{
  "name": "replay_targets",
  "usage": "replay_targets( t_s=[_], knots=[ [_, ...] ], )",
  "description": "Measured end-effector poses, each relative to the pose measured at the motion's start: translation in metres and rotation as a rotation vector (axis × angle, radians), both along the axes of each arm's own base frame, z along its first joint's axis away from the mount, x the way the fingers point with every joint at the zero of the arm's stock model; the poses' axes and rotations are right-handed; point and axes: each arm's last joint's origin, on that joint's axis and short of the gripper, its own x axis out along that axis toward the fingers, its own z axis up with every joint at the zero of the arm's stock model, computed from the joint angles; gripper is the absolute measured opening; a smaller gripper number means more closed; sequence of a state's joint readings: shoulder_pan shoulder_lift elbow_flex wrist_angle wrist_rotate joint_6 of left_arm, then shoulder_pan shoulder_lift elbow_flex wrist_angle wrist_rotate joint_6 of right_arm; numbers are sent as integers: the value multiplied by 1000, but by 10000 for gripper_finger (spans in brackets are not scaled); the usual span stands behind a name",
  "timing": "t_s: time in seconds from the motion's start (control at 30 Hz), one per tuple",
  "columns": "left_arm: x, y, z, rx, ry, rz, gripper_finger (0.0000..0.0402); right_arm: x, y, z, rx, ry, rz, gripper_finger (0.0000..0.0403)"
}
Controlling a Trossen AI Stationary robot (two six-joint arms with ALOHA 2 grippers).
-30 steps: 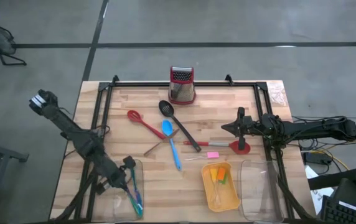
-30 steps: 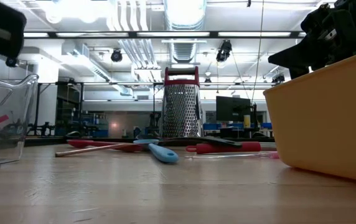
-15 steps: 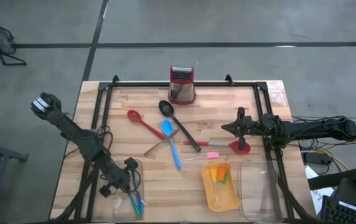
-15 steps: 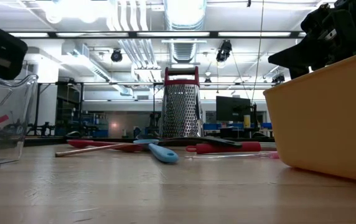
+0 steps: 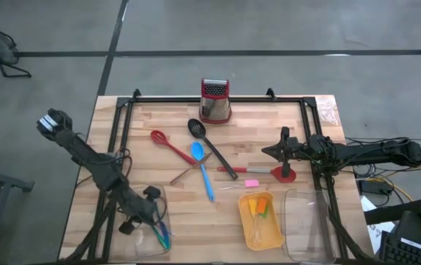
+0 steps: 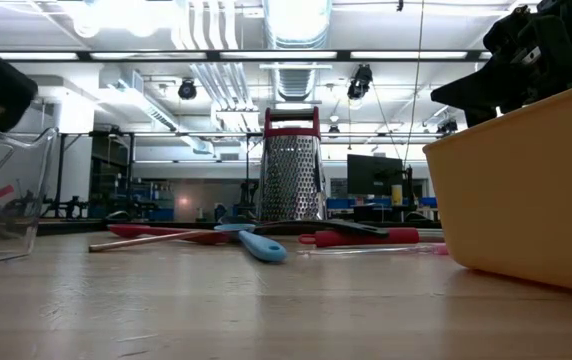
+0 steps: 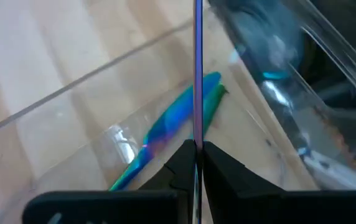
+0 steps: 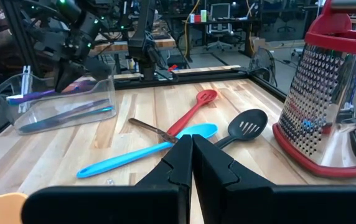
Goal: Pick & Place Kitchen Items
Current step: Put the iridescent knife into the left transparent bin
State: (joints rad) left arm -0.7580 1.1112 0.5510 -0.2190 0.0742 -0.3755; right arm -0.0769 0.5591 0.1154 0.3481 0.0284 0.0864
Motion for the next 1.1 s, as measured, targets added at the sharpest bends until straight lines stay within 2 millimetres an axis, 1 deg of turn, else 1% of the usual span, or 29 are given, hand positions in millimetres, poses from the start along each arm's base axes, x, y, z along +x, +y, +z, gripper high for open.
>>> replay_targets(
  t_s=[0.1,0.17,0.5,0.8,0.93,1.1],
  knots=[
    [-5,-5,1,50,-80,-139,28,0,0,0,0,0,1,8],
    [-7,-8,1,56,-101,-185,28,0,0,0,0,0,0,9],
    [-5,-11,12,-7,-185,-179,28,0,0,0,0,0,1,9],
    [-5,-12,13,-50,-169,-141,29,0,0,0,0,0,0,8],
    [-3,-14,17,-85,-197,-134,43,0,0,0,0,0,1,8],
    [-3,-14,17,-86,-189,-126,86,0,0,0,0,0,0,8]
  ],
)
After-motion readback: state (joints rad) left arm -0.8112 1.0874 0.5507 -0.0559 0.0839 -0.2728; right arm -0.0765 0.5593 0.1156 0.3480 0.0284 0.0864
